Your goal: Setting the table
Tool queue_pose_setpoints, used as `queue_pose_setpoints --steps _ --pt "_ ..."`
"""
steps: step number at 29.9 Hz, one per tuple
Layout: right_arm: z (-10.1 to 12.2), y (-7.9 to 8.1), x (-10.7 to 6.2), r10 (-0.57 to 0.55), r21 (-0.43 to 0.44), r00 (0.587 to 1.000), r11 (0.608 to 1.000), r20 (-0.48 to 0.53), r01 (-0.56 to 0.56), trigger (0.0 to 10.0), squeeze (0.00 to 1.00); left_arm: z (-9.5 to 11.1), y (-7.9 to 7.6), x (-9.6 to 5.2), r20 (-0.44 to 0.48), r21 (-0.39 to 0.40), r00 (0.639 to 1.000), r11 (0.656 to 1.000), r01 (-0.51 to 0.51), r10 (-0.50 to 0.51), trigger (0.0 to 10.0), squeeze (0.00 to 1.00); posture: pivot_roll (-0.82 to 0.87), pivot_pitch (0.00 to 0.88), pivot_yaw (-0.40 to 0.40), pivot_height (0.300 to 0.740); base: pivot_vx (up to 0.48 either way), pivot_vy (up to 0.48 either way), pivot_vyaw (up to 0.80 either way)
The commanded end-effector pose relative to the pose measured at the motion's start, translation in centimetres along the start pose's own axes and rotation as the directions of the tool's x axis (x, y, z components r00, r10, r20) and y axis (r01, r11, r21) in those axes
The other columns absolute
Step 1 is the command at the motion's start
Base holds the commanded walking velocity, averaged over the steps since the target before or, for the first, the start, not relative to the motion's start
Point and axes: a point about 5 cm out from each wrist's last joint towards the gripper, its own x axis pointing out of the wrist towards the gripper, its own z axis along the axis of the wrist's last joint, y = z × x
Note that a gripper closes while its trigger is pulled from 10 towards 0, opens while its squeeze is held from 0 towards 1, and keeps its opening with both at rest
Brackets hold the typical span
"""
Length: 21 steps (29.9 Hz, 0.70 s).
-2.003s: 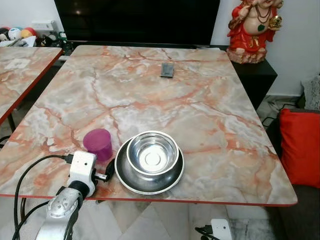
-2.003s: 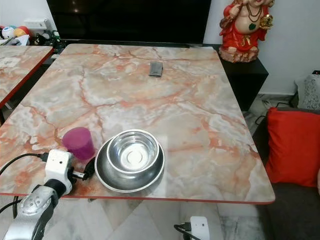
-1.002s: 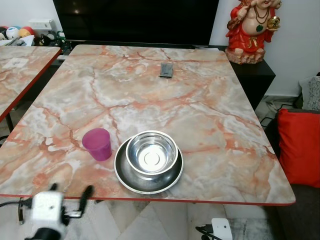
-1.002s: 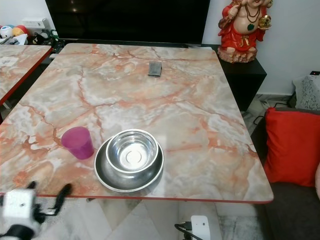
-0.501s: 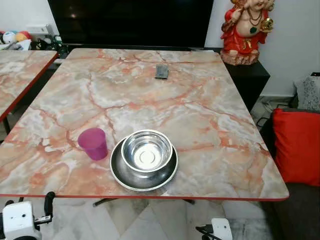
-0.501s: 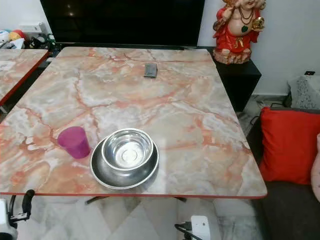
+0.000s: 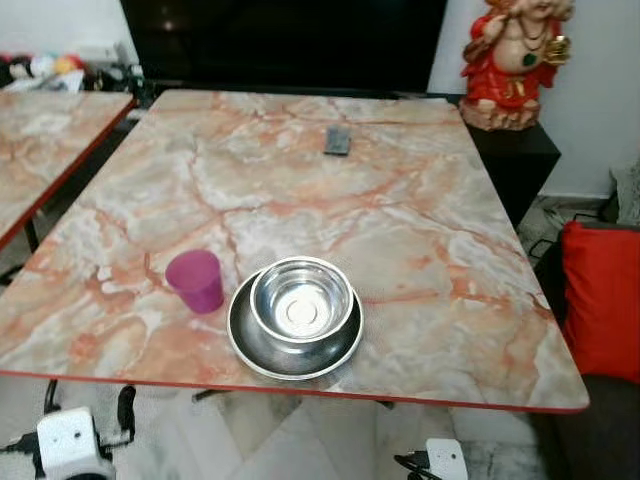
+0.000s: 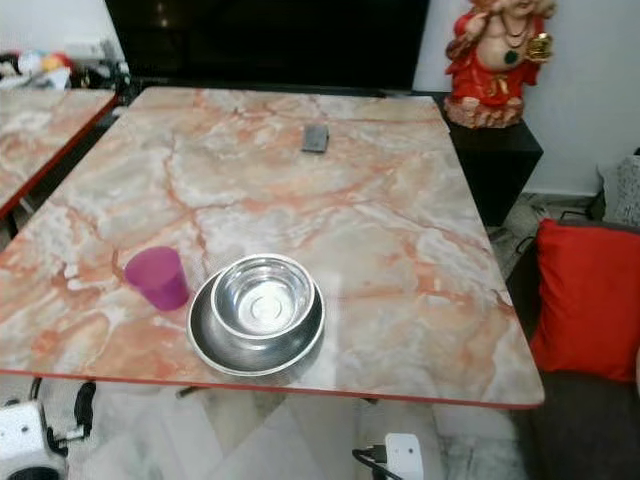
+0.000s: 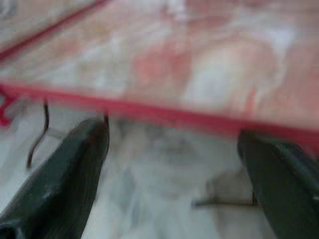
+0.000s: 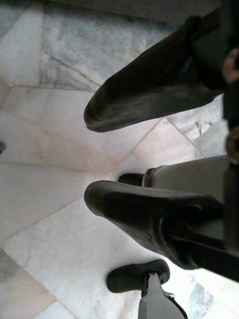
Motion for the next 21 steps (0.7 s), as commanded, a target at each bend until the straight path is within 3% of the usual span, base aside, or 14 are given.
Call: queue_pose_setpoints --steps 1,5,7,12,16,21 --pt "-0.6 0.1 -0.1 0.007 0.0 1.0 1.0 -0.019 -0.007 10.0 0.0 3.6 -0.6 1.2 0.178 0.016 0.983 0.999 0.039 -0.041 10.0 0.0 0.06 0.106 -0.035 0.74 0.0 0.0 0.0" --pt "-0.6 0.2 -0.1 0.006 0.005 1.0 1.0 -0.016 -0.006 10.0 0.0 4.5 -0.7 0.8 0.223 0.078 0.972 0.995 0.057 -0.074 10.0 0.0 0.06 0.104 -0.028 0.74 0.0 0.0 0.0" --pt "-0.6 0.2 -0.1 0.005 0.005 1.0 1.0 -0.016 -0.004 10.0 0.0 4.6 -0.3 0.4 0.224 0.069 0.973 0.997 0.043 -0.058 10.0 0.0 0.06 0.104 -0.028 0.74 0.0 0.0 0.0" --pt "-0.7 0.2 -0.1 0.004 0.006 1.0 1.0 -0.019 -0.004 10.0 0.0 4.4 2.0 -0.8 0.213 0.067 0.973 0.992 -0.103 0.086 10.0 0.0 0.07 0.101 -0.027 0.74 0.0 0.0 0.0" --pt "-0.7 0.2 -0.1 0.01 0.001 1.0 1.0 -0.022 -0.01 10.0 0.0 3.6 3.1 -1.7 0.162 0.11 0.976 0.98 -0.165 0.146 10.0 0.0 0.08 0.099 -0.028 0.74 0.0 0.0 0.0" --pt "-0.7 0.3 -0.1 0.009 0.003 1.0 1.0 -0.019 -0.009 10.0 0.0 0.2 5.8 -3.1 0.0 0.194 0.953 0.935 -0.298 0.303 10.0 0.0 0.07 0.102 -0.027 0.74 0.0 0.0 0.0"
